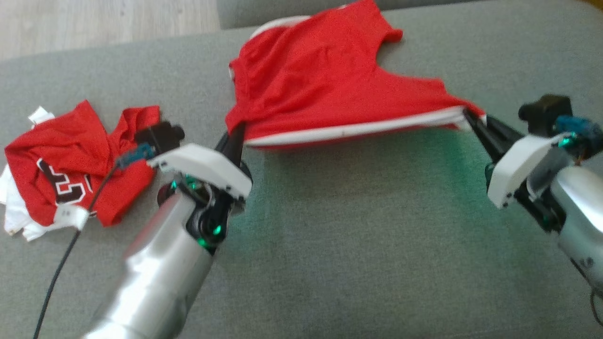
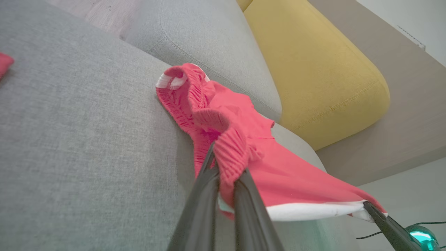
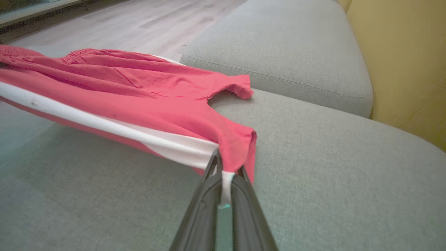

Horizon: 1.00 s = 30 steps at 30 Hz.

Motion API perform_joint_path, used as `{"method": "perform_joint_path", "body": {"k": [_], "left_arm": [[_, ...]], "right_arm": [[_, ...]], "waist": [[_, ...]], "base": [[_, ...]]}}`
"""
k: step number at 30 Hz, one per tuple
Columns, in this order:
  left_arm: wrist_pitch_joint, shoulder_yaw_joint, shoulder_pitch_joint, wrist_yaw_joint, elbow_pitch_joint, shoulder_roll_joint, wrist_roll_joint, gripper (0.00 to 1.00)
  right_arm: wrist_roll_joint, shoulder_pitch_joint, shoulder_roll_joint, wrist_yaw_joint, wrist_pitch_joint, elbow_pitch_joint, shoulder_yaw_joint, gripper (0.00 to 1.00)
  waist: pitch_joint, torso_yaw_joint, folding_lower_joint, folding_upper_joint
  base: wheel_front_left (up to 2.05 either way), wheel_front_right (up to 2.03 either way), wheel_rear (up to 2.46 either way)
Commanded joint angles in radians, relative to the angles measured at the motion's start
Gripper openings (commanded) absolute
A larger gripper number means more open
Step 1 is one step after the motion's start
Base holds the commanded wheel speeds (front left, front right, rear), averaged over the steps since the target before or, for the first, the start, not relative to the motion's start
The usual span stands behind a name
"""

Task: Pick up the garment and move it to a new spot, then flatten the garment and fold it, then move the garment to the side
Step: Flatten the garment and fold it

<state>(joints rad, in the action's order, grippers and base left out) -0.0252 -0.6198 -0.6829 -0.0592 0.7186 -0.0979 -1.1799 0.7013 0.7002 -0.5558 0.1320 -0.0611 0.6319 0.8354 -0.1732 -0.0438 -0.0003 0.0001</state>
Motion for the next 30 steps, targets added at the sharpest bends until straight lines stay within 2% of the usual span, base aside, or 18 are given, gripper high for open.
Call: {"method": "perform_joint_path", "body": {"k": [1, 10, 18, 25, 30], "left_arm": [[0.008, 0.023, -0.005, 0.014, -0.039, -0.046, -0.005, 0.0], [0.025, -0.003, 0.162, 0.061, -0.165, -0.071, -0.001, 0.0], [0.053, -0.021, 0.309, 0.113, -0.294, -0.081, 0.0, 0.0], [0.063, -0.022, 0.41, 0.177, -0.447, -0.094, -0.01, 0.0], [0.059, -0.012, 0.411, 0.213, -0.501, -0.096, -0.014, 0.0]], "right_arm": [[0.023, -0.022, -0.044, -0.001, 0.008, -0.026, 0.008, 0.0], [0.118, -0.129, -0.129, -0.001, 0.047, -0.111, 0.085, 0.0], [0.173, -0.234, -0.198, -0.001, 0.037, -0.19, 0.085, 0.0], [0.177, -0.331, -0.271, -0.001, 0.002, -0.291, 0.004, 0.0], [0.121, -0.341, -0.275, -0.001, -0.002, -0.331, -0.068, 0.0]], "waist": [[0.022, -0.002, 0.0003, -0.0001], [0.111, -0.014, 0.0003, -0.0001], [0.178, -0.019, 0.0003, -0.0001], [0.187, -0.015, 0.0003, -0.0001], [0.162, -0.014, 0.0003, -0.0001]], "base": [[0.0, 0.0, 0.0], [0.0, 0.0, 0.0], [0.0, 0.0, 0.0], [0.0, 0.0, 0.0], [0.0, 0.0, 0.0]]}}
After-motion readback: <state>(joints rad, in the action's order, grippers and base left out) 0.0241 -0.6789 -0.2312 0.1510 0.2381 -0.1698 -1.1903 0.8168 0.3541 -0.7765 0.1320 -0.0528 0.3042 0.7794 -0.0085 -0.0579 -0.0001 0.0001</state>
